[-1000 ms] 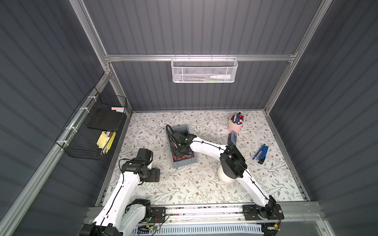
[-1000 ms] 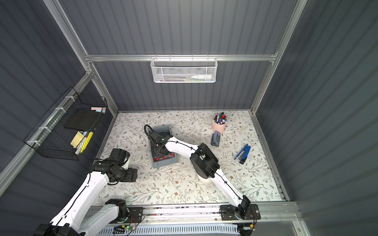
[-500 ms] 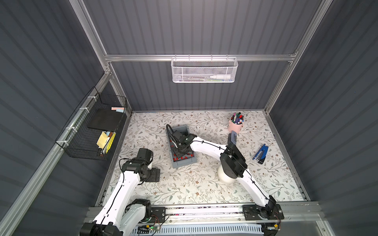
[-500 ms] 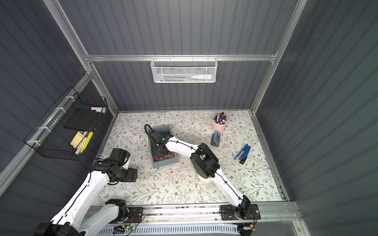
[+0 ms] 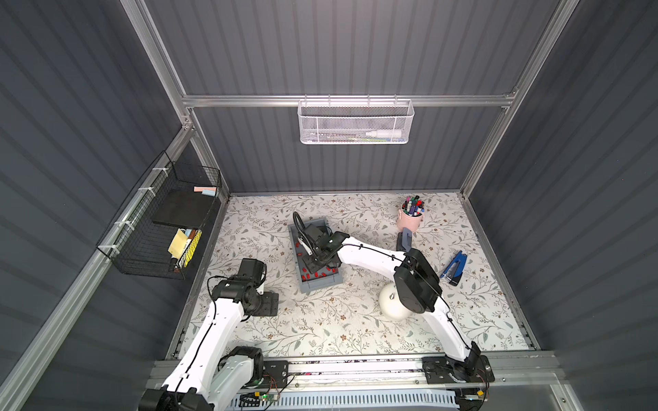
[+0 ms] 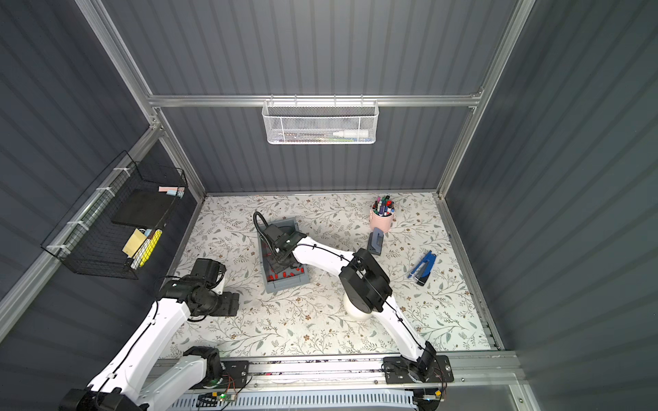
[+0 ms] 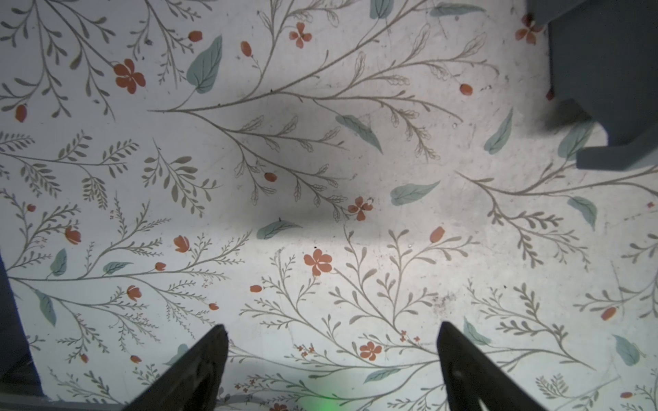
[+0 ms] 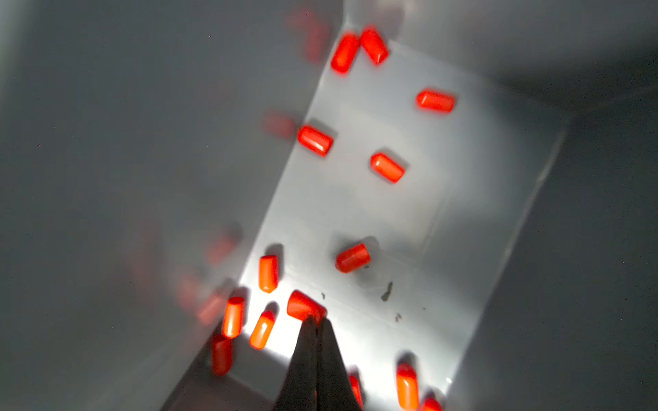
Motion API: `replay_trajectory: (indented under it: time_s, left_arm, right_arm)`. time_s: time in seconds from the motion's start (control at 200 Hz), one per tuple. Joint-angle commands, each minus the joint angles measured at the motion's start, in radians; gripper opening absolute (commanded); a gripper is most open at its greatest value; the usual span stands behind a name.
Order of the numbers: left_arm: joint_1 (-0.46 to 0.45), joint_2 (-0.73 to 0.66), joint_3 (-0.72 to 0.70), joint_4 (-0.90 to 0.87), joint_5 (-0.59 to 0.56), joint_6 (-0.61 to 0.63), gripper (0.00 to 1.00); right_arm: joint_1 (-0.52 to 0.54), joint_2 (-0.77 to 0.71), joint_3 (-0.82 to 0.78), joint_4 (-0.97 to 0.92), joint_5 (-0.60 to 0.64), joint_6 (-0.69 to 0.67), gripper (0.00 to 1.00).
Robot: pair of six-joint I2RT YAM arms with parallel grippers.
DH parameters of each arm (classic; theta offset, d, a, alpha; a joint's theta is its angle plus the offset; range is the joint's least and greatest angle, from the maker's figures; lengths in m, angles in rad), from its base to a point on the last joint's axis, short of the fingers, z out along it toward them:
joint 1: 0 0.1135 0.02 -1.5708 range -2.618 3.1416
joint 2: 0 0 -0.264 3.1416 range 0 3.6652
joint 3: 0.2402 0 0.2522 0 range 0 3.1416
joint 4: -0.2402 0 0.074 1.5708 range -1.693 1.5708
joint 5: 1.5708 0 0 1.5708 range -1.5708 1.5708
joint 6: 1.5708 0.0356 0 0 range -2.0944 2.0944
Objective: Cover the protruding screws with screw protection sleeves
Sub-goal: Pick up the screw protection sleeve from the storage box.
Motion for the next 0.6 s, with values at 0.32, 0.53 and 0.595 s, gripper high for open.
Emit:
replay_trajectory:
  time_s: [0.32, 0.53, 0.595]
  left_arm:
    - [-0.003, -0.032, 0.028, 0.022, -0.009, 0.052, 0.89]
    - [-0.005, 0.000, 0.121, -0.006, 0.050, 0.062, 0.87]
    - [-0.005, 0.020, 0.158, -0.019, 0.087, 0.059, 0.87]
  right_arm:
    - [0.013, -0.233, -0.148, 0.062, 0.044, -0.014, 0.00]
    - [0.013, -0.397, -0.284, 0.101, 0.059, -0.003, 0.00]
    - [0.012, -0.448, -0.320, 0.103, 0.075, -0.006, 0.00]
